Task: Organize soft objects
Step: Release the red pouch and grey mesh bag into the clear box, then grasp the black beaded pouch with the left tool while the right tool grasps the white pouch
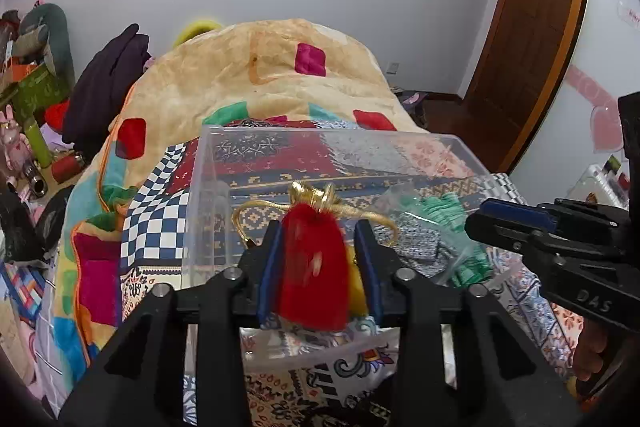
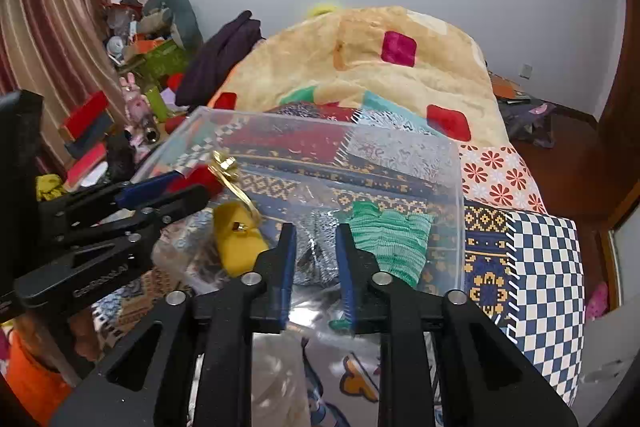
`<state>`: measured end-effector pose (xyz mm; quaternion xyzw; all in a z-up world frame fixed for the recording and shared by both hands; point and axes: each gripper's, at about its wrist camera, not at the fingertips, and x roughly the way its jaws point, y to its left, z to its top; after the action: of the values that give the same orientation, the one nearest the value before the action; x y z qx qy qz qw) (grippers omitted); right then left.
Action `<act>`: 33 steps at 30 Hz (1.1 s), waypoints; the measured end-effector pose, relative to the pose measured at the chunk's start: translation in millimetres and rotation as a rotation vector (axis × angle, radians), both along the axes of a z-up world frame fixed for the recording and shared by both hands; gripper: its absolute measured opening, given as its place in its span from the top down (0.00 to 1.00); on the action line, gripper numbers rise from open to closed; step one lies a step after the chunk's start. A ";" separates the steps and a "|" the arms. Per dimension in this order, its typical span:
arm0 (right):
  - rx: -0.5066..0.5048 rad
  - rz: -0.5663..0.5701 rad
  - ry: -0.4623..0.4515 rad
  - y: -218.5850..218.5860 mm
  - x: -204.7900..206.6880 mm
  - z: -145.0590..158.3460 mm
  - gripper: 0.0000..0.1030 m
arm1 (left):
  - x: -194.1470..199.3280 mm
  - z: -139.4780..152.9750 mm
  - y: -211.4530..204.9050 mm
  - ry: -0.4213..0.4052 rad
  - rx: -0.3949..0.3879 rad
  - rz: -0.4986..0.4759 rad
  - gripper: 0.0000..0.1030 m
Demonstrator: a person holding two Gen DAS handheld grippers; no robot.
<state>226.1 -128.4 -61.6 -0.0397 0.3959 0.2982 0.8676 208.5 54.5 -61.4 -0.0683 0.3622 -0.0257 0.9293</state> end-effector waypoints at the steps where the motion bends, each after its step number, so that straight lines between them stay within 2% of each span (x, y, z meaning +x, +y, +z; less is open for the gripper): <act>1: 0.006 -0.001 -0.006 -2.5 -2.2 2.9 0.73 | -1.7 1.4 0.0 -0.004 -0.004 0.001 0.57; 3: 0.015 -0.001 -0.030 -7.9 -8.0 9.1 0.57 | -7.7 6.2 0.6 -0.023 -0.003 0.008 0.46; 7: 0.029 -0.002 -0.094 -18.6 -25.4 24.0 0.39 | -21.0 19.1 -0.9 -0.061 0.015 0.009 0.39; 9: 0.041 0.002 -0.107 -21.7 -32.5 29.2 0.28 | -28.6 25.6 -2.3 -0.079 0.020 0.007 0.29; 10: 0.048 0.004 -0.113 -23.4 -37.4 30.1 0.25 | -33.6 28.8 -2.9 -0.089 0.021 0.006 0.27; 12: 0.050 0.015 -0.122 -25.8 -44.7 30.7 0.21 | -43.0 32.7 -4.5 -0.105 0.027 0.001 0.15; 15: 0.043 0.033 -0.110 -27.6 -52.7 25.0 0.21 | -57.9 34.7 -7.1 -0.117 0.039 -0.002 0.07; 20: 0.019 0.063 -0.039 -24.8 -61.1 0.9 0.21 | -78.0 27.4 -10.7 -0.095 0.055 -0.022 0.07; 26: -0.013 0.090 0.042 -16.4 -60.7 -29.0 0.22 | -90.4 12.4 -9.1 -0.043 0.021 -0.035 0.06; 31: -0.003 0.113 0.077 -13.6 -60.7 -35.2 0.49 | -94.1 -2.6 -10.5 0.003 -0.004 -0.043 0.06; 33: 0.001 0.118 0.084 -14.1 -60.2 -35.9 0.65 | -94.1 -6.3 -12.7 0.015 -0.016 -0.046 0.06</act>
<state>165.9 -142.6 -97.5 -0.0500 0.4289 0.3502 0.8312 114.4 41.8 -67.7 -0.0675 0.3706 -0.0495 0.9250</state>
